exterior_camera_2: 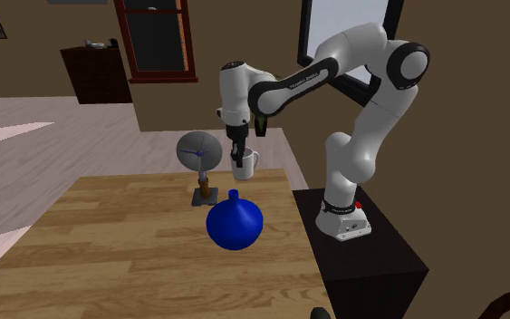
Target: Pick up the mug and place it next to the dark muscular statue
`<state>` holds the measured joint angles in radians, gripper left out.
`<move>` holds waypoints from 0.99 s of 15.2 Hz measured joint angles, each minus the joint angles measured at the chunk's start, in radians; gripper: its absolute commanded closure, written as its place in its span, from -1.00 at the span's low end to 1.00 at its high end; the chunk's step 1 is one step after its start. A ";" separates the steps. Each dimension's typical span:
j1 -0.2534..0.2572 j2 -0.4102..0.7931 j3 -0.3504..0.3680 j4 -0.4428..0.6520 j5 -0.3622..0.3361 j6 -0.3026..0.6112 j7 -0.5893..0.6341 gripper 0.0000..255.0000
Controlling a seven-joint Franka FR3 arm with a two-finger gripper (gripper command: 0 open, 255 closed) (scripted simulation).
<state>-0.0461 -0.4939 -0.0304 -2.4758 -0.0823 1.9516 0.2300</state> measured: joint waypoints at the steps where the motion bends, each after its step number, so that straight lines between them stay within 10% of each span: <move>1: 0.000 -0.004 0.001 0.010 0.001 -0.014 0.000 1.00; 15: 0.002 -0.024 0.004 0.185 0.006 -0.209 -0.012 1.00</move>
<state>-0.0444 -0.5181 -0.0263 -2.2904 -0.0759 1.7424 0.2179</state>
